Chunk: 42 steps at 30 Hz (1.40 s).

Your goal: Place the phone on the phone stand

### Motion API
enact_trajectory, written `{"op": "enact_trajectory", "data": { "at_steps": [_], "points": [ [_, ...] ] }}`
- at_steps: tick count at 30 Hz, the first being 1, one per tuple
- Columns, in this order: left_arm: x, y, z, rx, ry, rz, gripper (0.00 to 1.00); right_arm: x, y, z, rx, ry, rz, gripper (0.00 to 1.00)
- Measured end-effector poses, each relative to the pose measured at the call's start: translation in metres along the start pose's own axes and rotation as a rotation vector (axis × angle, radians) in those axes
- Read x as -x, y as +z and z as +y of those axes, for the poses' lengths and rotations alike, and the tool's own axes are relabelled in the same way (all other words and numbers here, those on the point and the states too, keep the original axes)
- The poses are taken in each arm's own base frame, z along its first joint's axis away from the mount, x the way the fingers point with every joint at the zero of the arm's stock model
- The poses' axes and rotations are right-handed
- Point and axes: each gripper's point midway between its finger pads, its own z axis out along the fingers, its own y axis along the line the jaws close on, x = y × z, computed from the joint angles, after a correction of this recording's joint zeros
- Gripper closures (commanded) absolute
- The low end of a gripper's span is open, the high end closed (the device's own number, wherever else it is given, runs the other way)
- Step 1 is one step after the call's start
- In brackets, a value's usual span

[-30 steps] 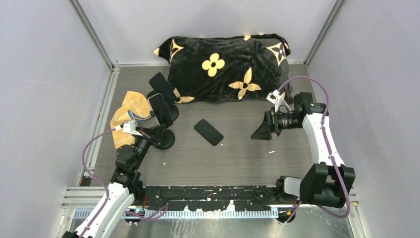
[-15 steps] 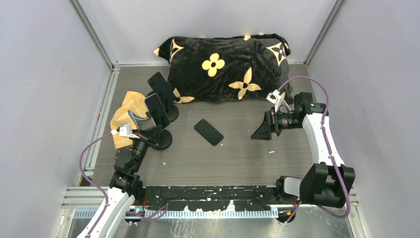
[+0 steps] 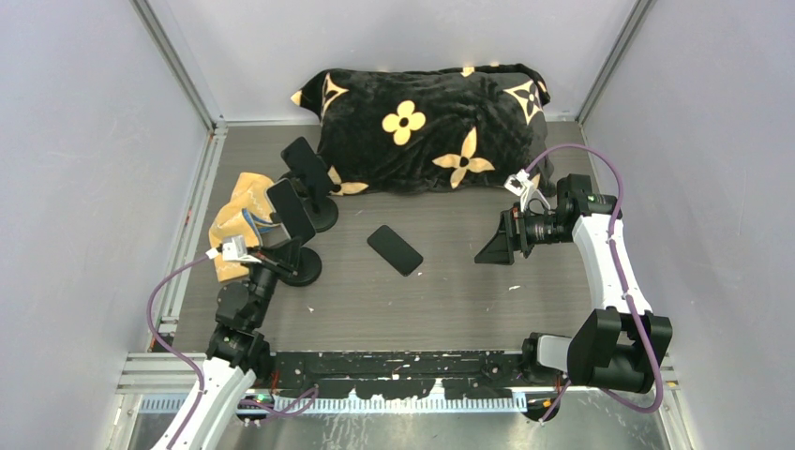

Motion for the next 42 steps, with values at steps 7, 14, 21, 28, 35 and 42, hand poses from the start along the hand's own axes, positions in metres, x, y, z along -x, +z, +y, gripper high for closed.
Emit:
{"op": "enact_trajectory", "data": {
  "at_steps": [7, 14, 21, 28, 35, 42],
  "points": [
    [0.002, -0.001, 0.005, 0.031, -0.005, -0.013, 0.99, 0.0, 0.0, 0.0, 0.0, 0.0, 0.0, 0.08],
    [0.004, -0.006, 0.009, 0.057, -0.022, -0.019, 0.94, 0.0, 0.0, 0.0, 0.0, 0.001, 0.0, 0.08],
    [0.004, -0.009, 0.01, 0.076, -0.027, -0.001, 0.79, 0.0, 0.0, 0.0, 0.0, 0.001, 0.0, 0.08],
    [0.013, -0.012, 0.007, 0.1, -0.035, 0.002, 0.65, 0.0, 0.0, -0.001, 0.001, 0.004, 0.002, 0.08],
    [0.02, -0.017, 0.005, 0.141, -0.075, 0.015, 0.45, 0.0, 0.0, -0.001, 0.001, 0.005, 0.002, 0.08],
    [0.043, -0.035, 0.001, 0.221, -0.123, 0.012, 0.34, 0.0, 0.0, -0.001, 0.001, 0.004, 0.002, 0.07]
  ]
}}
